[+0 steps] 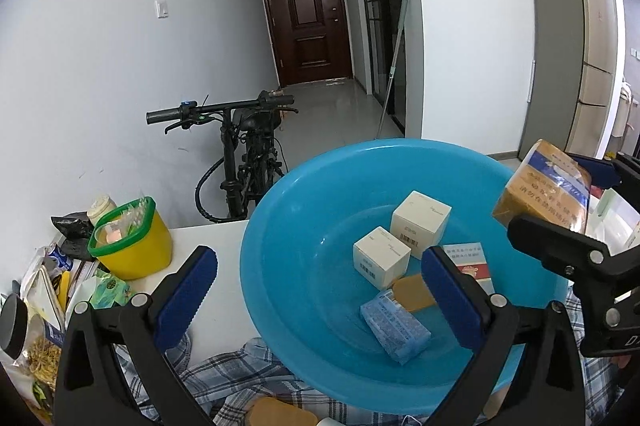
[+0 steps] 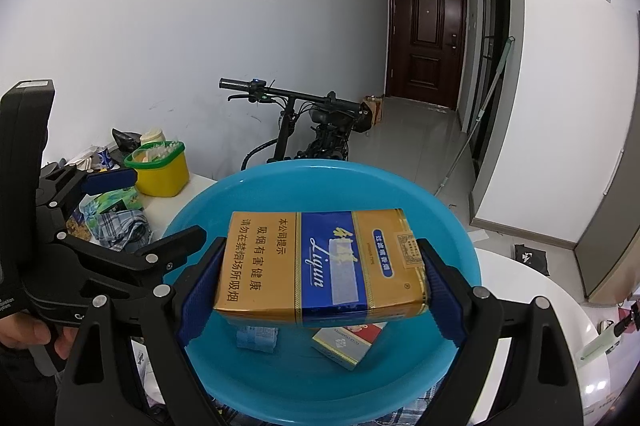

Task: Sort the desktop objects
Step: 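Lower the wipes pack into the basin and open the left tool, then lower the Liqun box into the basin and open the right tool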

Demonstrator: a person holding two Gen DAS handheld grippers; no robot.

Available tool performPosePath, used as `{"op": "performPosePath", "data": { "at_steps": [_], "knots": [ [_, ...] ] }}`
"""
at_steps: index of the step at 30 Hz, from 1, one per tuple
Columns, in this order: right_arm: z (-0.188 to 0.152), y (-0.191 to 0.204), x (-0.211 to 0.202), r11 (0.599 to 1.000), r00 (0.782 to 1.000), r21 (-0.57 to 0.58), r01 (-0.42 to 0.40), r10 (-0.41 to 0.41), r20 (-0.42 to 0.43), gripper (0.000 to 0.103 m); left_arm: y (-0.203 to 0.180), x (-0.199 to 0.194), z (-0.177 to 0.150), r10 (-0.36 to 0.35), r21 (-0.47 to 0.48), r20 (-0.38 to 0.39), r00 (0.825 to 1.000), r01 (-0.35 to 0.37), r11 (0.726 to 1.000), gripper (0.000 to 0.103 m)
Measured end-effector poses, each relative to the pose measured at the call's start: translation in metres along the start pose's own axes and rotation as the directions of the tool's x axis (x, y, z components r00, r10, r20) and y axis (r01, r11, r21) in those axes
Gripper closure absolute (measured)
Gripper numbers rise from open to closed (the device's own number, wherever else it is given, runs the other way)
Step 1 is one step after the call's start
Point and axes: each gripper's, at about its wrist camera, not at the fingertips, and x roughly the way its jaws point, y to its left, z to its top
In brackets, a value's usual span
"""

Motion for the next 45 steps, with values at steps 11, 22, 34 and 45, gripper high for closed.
{"op": "performPosePath", "data": {
  "at_steps": [11,22,34,45],
  "knots": [
    [-0.001,0.003,0.001,1.0,1.0,-0.008,-0.01,0.01,-0.004,0.015,0.0,-0.003,0.001,-0.012,-0.011,-0.004,1.0,0.012,1.0,0.0],
    [-0.001,0.003,0.0,1.0,1.0,-0.005,-0.015,0.014,-0.004,0.015,-0.004,-0.006,0.003,-0.01,-0.018,0.002,1.0,0.01,1.0,0.0],
    [0.0,0.004,-0.001,1.0,1.0,-0.007,-0.016,0.016,-0.002,0.015,0.004,-0.006,0.002,-0.053,-0.06,0.005,0.999,0.053,0.997,0.0],
    [0.001,0.007,0.004,0.999,1.0,-0.027,0.019,-0.019,-0.024,0.0,0.02,-0.005,0.003,-0.055,-0.12,-0.008,0.998,0.054,0.991,0.0]
  ]
}}
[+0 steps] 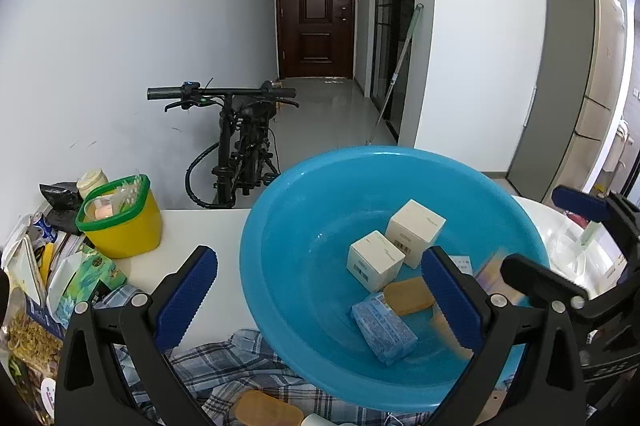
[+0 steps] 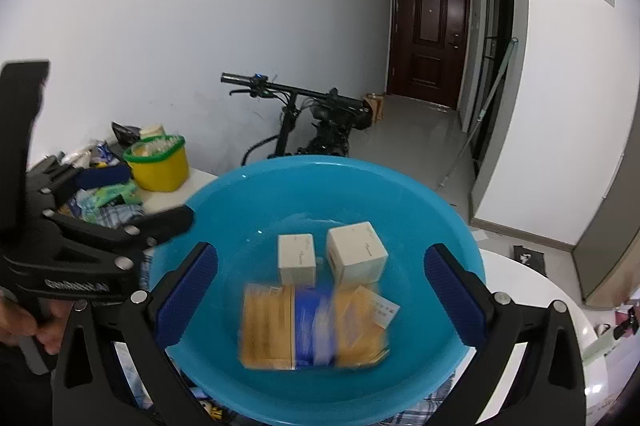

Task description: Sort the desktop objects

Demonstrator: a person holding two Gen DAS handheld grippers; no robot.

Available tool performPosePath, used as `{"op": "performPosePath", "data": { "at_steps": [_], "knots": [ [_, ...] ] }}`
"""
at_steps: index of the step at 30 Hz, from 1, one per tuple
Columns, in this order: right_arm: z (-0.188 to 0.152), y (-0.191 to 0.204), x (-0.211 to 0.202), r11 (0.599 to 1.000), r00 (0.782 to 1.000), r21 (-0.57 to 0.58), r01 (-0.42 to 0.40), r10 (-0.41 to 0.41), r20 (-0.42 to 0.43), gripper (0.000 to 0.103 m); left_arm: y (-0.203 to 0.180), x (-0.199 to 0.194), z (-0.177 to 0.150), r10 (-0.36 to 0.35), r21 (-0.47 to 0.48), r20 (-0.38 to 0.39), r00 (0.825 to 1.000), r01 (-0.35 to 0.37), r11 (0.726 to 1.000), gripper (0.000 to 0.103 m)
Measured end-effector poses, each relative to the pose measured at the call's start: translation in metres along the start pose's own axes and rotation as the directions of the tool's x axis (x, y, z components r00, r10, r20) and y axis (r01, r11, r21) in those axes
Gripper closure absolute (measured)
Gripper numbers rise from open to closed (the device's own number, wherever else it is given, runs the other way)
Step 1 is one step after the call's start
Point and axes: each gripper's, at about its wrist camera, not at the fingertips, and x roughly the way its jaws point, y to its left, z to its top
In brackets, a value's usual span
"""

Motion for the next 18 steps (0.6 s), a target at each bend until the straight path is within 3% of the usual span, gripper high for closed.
{"op": "performPosePath", "data": {
  "at_steps": [10,18],
  "knots": [
    [0.008,0.008,-0.019,1.0,1.0,-0.017,0.005,-0.004,0.02,0.0,-0.005,-0.035,0.007,0.037,0.048,0.091,0.995,-0.041,0.998,0.0],
    [-0.003,0.021,-0.061,0.999,0.998,-0.004,0.05,-0.05,0.024,0.0,0.002,-0.066,0.014,-0.008,0.033,0.136,0.991,0.003,0.999,0.0]
  ]
}}
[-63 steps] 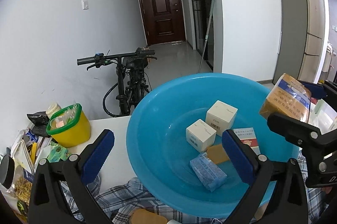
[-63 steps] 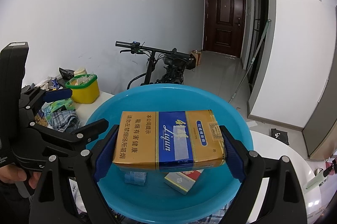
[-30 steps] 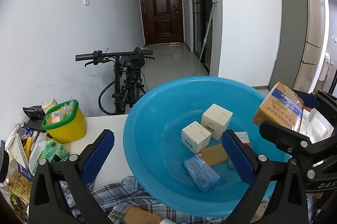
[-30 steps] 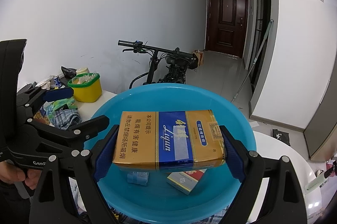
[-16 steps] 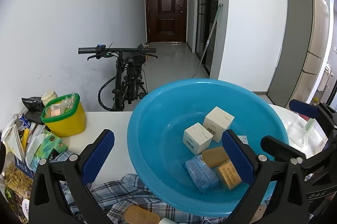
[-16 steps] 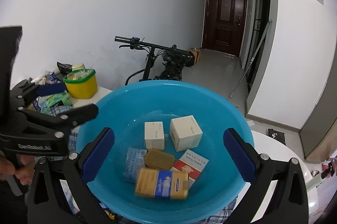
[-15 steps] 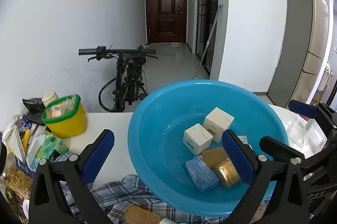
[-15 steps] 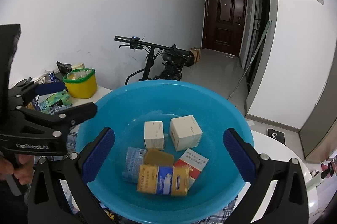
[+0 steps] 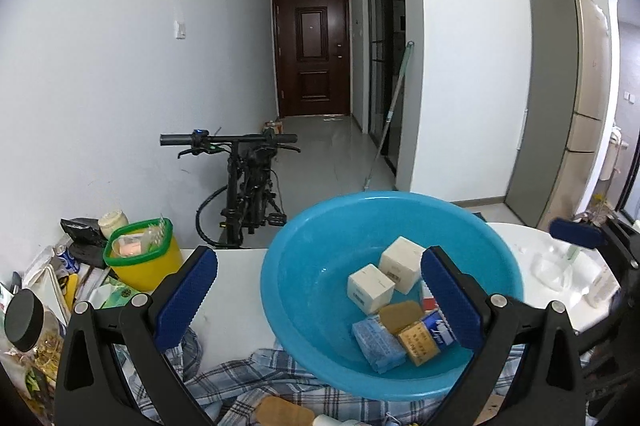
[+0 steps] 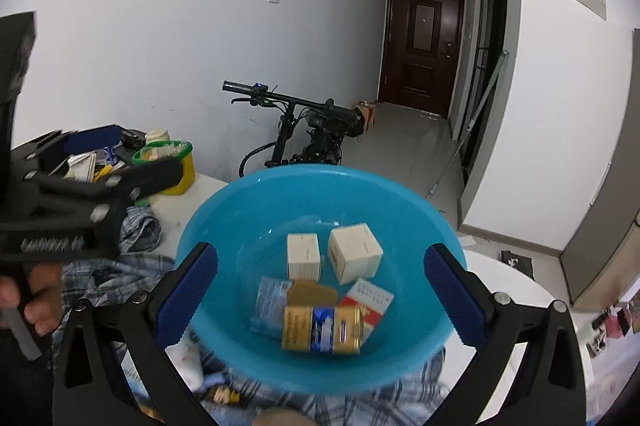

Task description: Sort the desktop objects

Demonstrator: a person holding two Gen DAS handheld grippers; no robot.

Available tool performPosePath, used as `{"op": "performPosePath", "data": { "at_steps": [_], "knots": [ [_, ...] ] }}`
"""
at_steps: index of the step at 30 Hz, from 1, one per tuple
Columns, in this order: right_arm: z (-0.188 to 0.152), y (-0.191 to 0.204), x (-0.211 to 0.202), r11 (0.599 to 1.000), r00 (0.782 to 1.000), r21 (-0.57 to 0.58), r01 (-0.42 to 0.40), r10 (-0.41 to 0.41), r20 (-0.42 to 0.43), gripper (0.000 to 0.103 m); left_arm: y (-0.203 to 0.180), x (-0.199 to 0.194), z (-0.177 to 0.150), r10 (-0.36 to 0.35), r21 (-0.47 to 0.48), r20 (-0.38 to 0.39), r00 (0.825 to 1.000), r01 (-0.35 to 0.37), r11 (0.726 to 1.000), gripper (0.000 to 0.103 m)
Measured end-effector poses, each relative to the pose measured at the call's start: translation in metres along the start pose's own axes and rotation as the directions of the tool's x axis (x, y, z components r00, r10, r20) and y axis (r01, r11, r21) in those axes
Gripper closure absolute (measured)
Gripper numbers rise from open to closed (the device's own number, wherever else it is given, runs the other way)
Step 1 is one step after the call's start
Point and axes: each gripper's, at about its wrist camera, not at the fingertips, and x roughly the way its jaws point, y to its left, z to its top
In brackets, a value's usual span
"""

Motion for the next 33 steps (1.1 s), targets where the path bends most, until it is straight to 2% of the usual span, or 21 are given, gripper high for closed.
{"op": "performPosePath", "data": {
  "at_steps": [7,13,18,21,23,26,28,31,33],
  "knots": [
    [-0.041,0.01,-0.082,0.997,0.997,0.022,0.073,-0.073,0.016,0.0,-0.008,-0.01,0.001,-0.044,0.002,-0.019,0.999,0.044,0.999,0.0],
    [-0.101,0.028,-0.127,0.992,0.993,0.066,0.112,-0.109,-0.039,0.0,-0.022,-0.037,0.002,-0.066,0.034,0.031,0.997,0.065,0.997,0.0],
    [-0.149,0.043,-0.124,0.993,0.992,0.095,0.076,-0.066,-0.104,0.0,-0.034,-0.053,0.001,-0.051,0.099,0.071,0.996,0.043,0.994,0.0],
    [-0.167,0.046,-0.114,0.992,0.991,0.117,0.04,-0.025,-0.129,0.0,-0.033,-0.059,0.002,-0.081,0.089,0.077,0.994,0.074,0.993,0.0],
    [-0.173,0.046,-0.106,0.992,0.988,0.119,0.031,-0.012,-0.151,0.0,-0.035,-0.063,0.001,-0.096,0.102,0.087,0.992,0.087,0.991,0.0],
    [-0.18,0.045,-0.102,0.99,0.987,0.137,0.016,0.007,-0.16,0.0,-0.036,-0.066,0.002,-0.081,0.112,0.101,0.992,0.069,0.991,0.0],
    [-0.183,0.042,-0.1,0.988,0.987,0.152,0.006,0.019,-0.16,0.0,-0.035,-0.068,0.002,-0.098,0.1,0.102,0.99,0.088,0.991,0.0],
    [-0.187,0.038,-0.098,0.987,0.986,0.158,0.013,0.013,-0.166,0.0,-0.036,-0.069,0.002,-0.116,0.106,0.092,0.989,0.106,0.989,0.0],
    [-0.191,0.033,-0.098,0.985,0.986,0.169,0.017,0.012,-0.169,0.0,-0.037,-0.072,0.001,-0.1,0.106,0.098,0.99,0.089,0.99,0.0]
  ]
}}
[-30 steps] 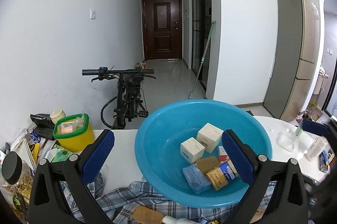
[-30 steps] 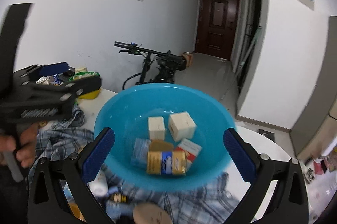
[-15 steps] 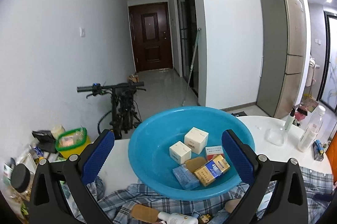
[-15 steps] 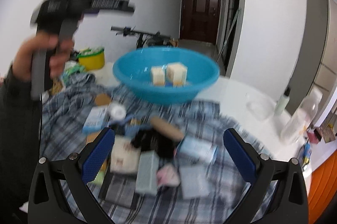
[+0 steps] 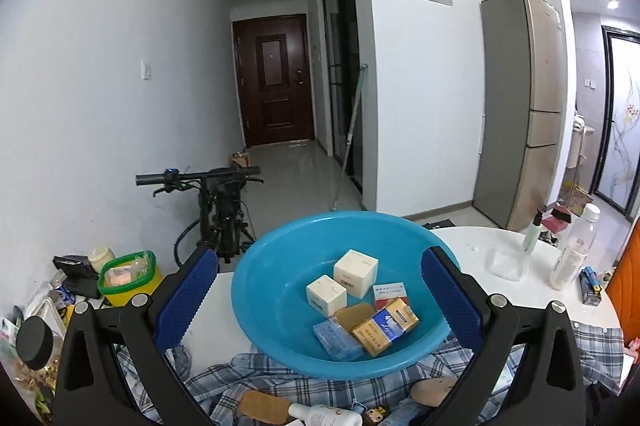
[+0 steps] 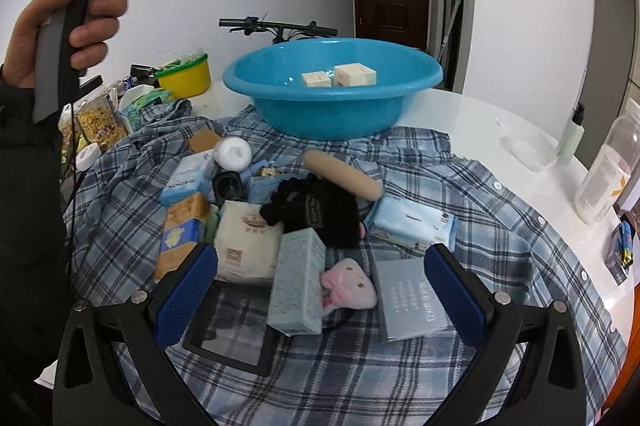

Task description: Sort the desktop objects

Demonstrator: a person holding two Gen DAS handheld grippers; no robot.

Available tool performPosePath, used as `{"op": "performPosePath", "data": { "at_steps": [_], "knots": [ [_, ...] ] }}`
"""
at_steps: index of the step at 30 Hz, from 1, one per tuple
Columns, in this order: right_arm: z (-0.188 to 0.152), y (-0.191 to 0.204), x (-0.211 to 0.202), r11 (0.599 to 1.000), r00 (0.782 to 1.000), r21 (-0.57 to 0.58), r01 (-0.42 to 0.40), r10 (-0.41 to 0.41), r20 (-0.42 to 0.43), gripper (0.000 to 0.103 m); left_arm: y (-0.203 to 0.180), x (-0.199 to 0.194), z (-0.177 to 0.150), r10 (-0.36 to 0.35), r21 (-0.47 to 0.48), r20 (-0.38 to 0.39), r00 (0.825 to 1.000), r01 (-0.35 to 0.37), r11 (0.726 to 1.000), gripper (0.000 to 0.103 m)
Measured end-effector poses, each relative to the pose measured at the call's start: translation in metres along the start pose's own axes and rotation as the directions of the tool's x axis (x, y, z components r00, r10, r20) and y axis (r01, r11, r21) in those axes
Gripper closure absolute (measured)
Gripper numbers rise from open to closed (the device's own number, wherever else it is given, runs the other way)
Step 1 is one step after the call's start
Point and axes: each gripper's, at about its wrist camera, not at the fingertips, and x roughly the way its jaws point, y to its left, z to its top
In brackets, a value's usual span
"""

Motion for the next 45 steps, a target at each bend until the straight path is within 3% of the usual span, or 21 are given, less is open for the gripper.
{"op": "performPosePath", "data": {
  "at_steps": [4,6,9,16,20,24,29,33,45],
  "knots": [
    [-0.009,-0.009,0.004,1.0,0.999,-0.012,0.012,-0.013,-0.045,0.0,-0.01,-0.009,-0.012,0.005,0.026,-0.032,0.999,-0.004,1.0,0.0],
    [-0.014,-0.014,0.005,0.999,0.998,-0.009,0.034,-0.034,-0.057,0.0,-0.015,-0.024,-0.023,0.068,0.087,-0.035,0.997,-0.065,0.994,0.0],
    [-0.019,-0.021,0.003,1.0,0.999,0.004,-0.005,0.005,-0.049,0.0,-0.013,-0.055,-0.046,0.135,0.136,-0.019,0.991,-0.131,0.982,0.0],
    [-0.018,-0.021,-0.004,0.999,0.999,-0.015,-0.044,0.044,-0.01,0.0,0.003,-0.118,-0.11,0.158,0.044,-0.12,0.98,-0.154,0.987,0.0],
    [-0.018,-0.014,-0.007,0.997,0.998,-0.044,-0.063,0.063,-0.001,0.0,0.0,-0.129,-0.144,0.152,0.001,-0.19,0.97,-0.154,0.988,0.0],
    [-0.023,-0.006,-0.009,0.995,0.997,-0.066,-0.077,0.077,0.007,0.0,-0.014,-0.123,-0.181,0.146,0.03,-0.255,0.956,-0.143,0.989,0.0],
    [-0.032,0.0,-0.006,0.994,0.997,-0.071,-0.08,0.079,-0.006,0.0,-0.026,-0.1,-0.22,0.135,0.056,-0.359,0.923,-0.123,0.991,0.0],
    [-0.033,0.003,-0.004,0.995,0.997,-0.072,-0.07,0.069,-0.018,0.0,-0.025,-0.093,-0.229,0.128,0.054,-0.38,0.916,-0.116,0.992,0.0],
    [-0.032,0.011,0.0,0.994,0.998,-0.088,-0.059,0.057,-0.029,0.0,-0.021,-0.093,-0.223,0.081,0.025,-0.367,0.927,-0.077,0.997,0.0]
  ]
}}
